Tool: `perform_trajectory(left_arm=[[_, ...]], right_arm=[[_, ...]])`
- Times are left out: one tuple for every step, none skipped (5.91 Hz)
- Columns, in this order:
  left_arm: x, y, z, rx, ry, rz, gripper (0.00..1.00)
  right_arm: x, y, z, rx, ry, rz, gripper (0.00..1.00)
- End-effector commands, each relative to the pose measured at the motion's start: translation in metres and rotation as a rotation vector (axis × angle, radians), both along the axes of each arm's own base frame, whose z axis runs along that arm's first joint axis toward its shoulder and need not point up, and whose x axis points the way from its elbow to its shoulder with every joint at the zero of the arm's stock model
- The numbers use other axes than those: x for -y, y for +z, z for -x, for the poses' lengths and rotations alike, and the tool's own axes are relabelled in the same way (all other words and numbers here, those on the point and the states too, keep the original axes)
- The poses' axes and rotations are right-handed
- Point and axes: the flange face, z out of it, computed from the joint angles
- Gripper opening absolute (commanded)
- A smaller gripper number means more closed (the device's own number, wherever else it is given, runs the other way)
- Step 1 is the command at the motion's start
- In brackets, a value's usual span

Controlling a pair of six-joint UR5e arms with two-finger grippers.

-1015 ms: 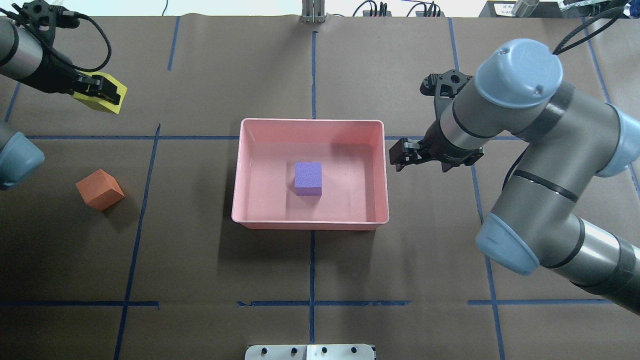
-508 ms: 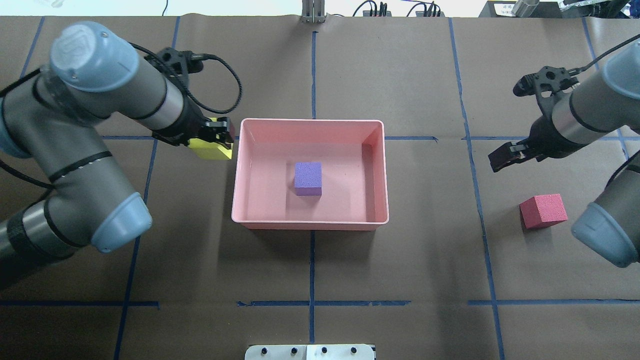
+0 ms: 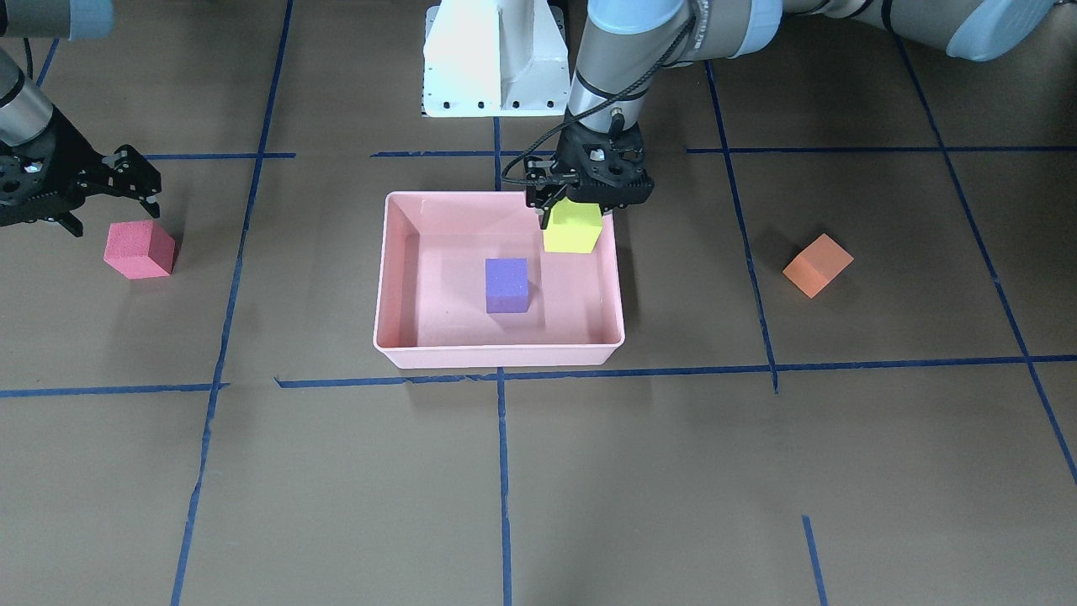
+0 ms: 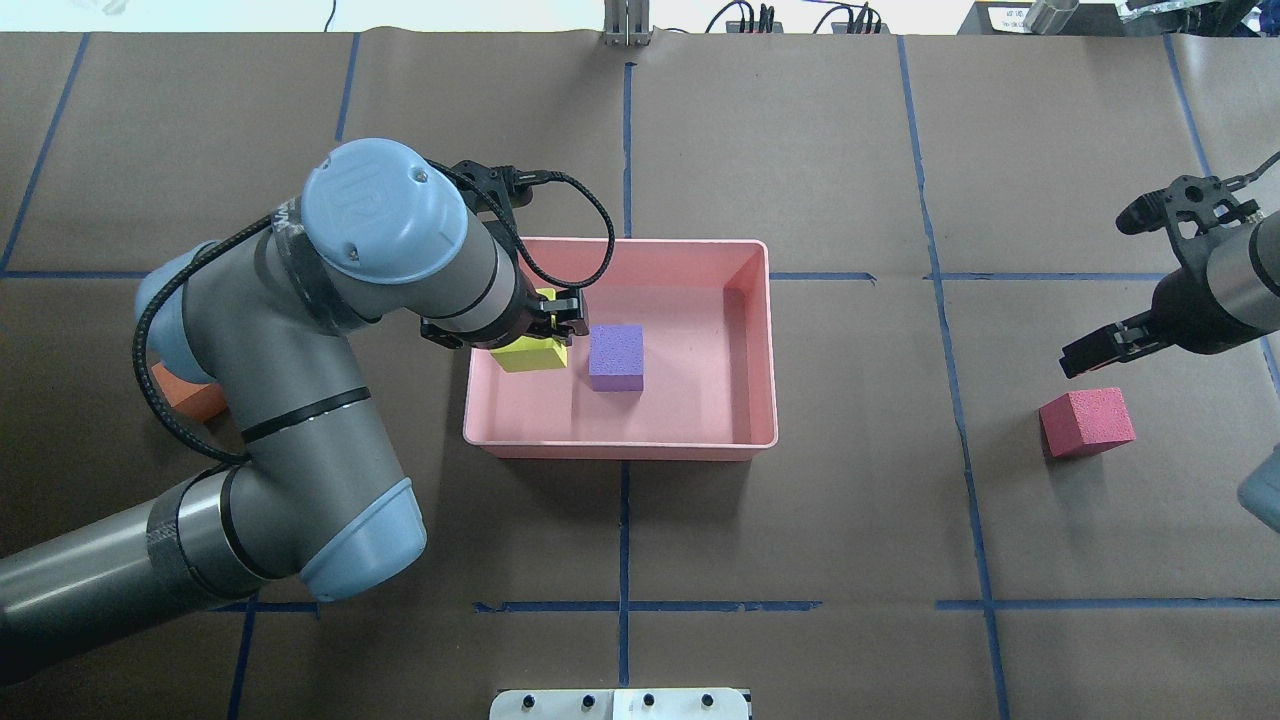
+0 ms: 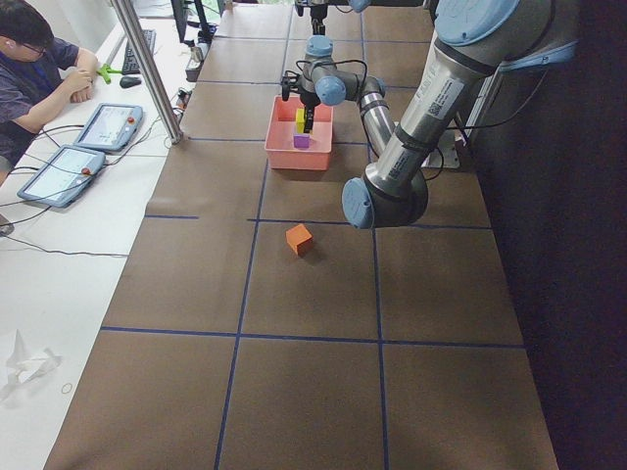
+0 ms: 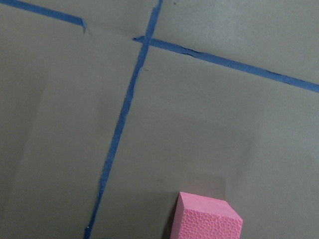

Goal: Place blocks into pink bin with both arms
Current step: 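Carry the yellow cube into the bin with the left gripper while the right gripper withdraws, then grasp the magenta cube with the right gripper while the left gripper holds over the bin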

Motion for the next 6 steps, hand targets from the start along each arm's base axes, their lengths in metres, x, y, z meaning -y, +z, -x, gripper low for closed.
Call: perform_trajectory(left_arm=[[-0.010, -0.002, -0.010, 0.010, -0.011, -0.020, 1.00], [-0.011, -0.003, -0.009, 0.006, -0.011, -0.022, 1.00], [-0.011, -0.003, -0.008, 0.005, -0.012, -0.024, 1.00], [-0.012, -0.003, -0.009, 0.005, -0.011, -0.024, 1.00], [-0.012, -0.002, -0.009, 0.007, -0.011, -0.023, 1.00], [-0.012, -0.001, -0.009, 0.008, -0.011, -0.022, 1.00]], right_arm=[[-0.009, 0.023, -0.006, 0.010, 0.085, 0.072, 1.00], [-0.008, 0.033, -0.005, 0.015, 0.092, 0.070, 1.00], [-0.006, 0.043, 0.003, 0.016, 0.112, 0.075, 1.00], [-0.007, 0.060, 0.016, 0.018, 0.112, 0.075, 1.00], [-0.010, 0.074, 0.028, 0.004, 0.092, 0.080, 1.00], [-0.013, 0.080, 0.033, -0.006, 0.077, 0.086, 1.00]])
